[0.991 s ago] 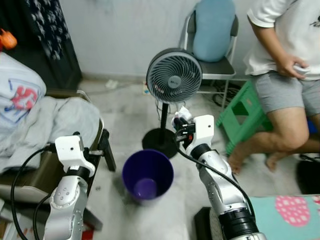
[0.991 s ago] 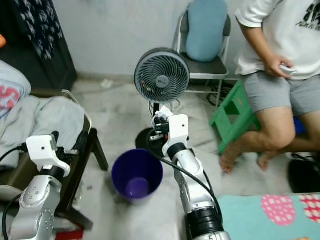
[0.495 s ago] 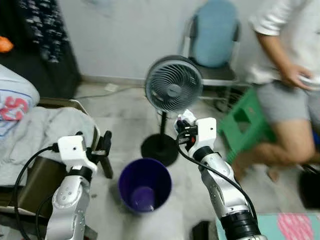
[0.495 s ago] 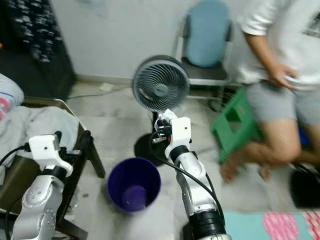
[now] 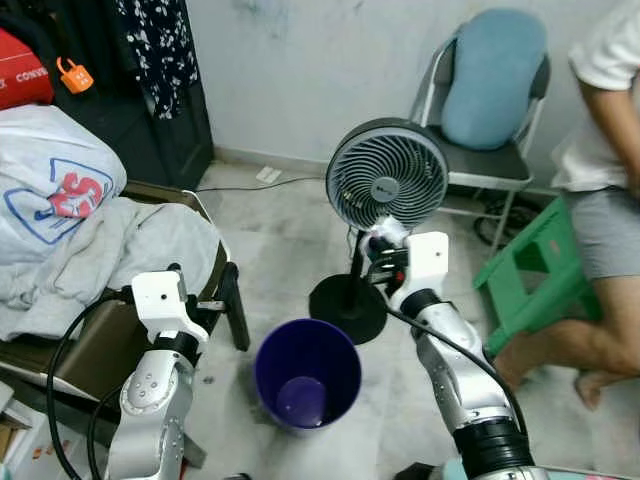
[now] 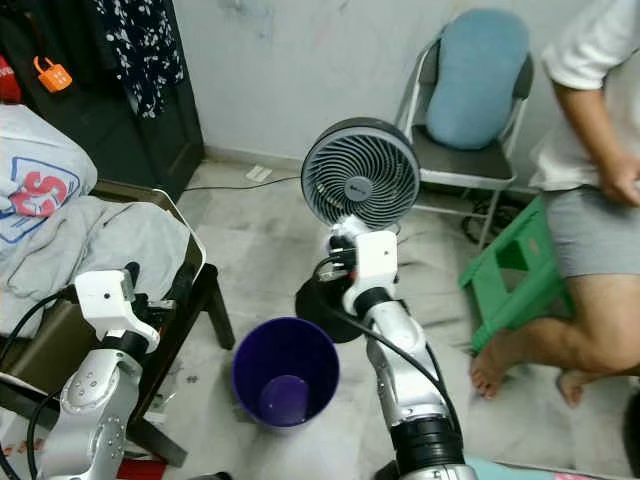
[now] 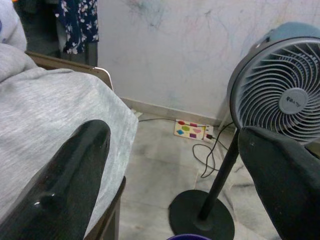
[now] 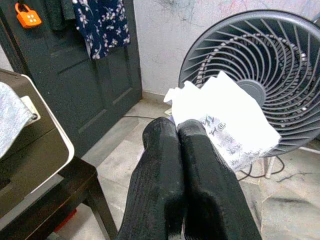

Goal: Clean up the room

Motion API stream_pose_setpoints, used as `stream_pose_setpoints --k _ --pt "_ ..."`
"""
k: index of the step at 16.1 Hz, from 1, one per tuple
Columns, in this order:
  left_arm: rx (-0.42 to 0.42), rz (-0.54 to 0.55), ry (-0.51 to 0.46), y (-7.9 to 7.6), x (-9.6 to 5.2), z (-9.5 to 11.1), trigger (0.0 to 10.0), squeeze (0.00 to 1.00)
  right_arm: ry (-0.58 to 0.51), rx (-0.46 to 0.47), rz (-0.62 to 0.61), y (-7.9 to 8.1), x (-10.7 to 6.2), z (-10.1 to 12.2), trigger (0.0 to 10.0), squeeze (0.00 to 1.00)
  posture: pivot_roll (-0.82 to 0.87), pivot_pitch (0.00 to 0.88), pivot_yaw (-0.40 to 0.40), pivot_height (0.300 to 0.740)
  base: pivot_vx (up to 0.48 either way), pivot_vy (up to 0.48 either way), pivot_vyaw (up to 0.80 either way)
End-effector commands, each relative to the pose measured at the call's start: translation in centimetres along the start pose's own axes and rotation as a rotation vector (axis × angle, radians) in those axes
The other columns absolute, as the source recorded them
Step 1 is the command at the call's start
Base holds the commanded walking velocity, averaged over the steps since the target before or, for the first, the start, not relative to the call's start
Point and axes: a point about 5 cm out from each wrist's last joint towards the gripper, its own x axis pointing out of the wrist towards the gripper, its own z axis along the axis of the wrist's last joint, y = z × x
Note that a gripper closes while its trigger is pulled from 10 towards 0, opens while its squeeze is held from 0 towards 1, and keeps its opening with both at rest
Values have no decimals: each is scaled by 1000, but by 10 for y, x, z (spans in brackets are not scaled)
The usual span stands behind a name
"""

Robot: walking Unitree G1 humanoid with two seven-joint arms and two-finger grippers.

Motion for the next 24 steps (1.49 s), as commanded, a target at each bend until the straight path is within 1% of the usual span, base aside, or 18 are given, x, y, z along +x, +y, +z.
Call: stream_pose_setpoints --k 1,4,5,6,7,9,10,11,13,15,17,19,21,24 --pt "14 3 0 2 -1 1 10000 0 -4 6 1 2 1 1 10000 0 -23 94 -74 740 0 0 0" --pt "21 9 -1 3 -1 2 10000 0 -2 7 6 3 1 0 10000 0 -18 95 -77 740 0 0 0" --pt "40 11 -4 6 -2 2 10000 0 -3 4 13 5 2 0 10000 0 -18 95 -77 740 0 0 800" --pt "63 7 -5 10 -6 4 10000 0 -2 2 18 7 2 0 10000 0 -10 98 -74 740 0 0 800" --pt "74 14 10 21 -13 3 10000 0 -1 12 17 9 1 -1 10000 0 -4 101 -71 740 0 0 800" --pt "83 9 30 33 -25 2 10000 0 2 22 8 9 0 -3 10000 0 7 112 -65 740 0 0 800" --pt "86 -7 33 34 -29 2 10000 0 1 25 4 9 -1 -3 10000 0 8 114 -64 740 0 0 800" --pt "91 -59 34 34 -33 3 10000 0 3 23 -10 5 -1 -4 10000 0 11 121 -63 740 0 0 419" --pt "84 -151 40 29 -37 6 10000 0 11 6 -51 -9 -3 -4 10000 0 10 130 -59 740 0 0 0" --pt "58 -246 49 21 -41 8 10000 0 24 -19 -96 -24 -8 -6 10000 0 9 136 -58 740 0 0 0" --pt "49 -355 65 10 -47 11 10000 0 38 -52 -156 -42 -16 -9 10000 0 10 145 -56 740 0 0 0" --pt "57 -433 73 2 -48 15 10000 0 63 -82 -199 -55 -23 -15 10000 0 10 158 -51 740 0 0 0" --pt "97 -487 80 -3 -50 18 10000 0 89 -91 -228 -61 -28 -24 10000 0 24 176 -37 740 0 0 0" --pt "84 -504 83 -9 -49 22 10000 0 130 -83 -259 -67 -34 -38 10000 0 35 195 -15 740 0 0 0"
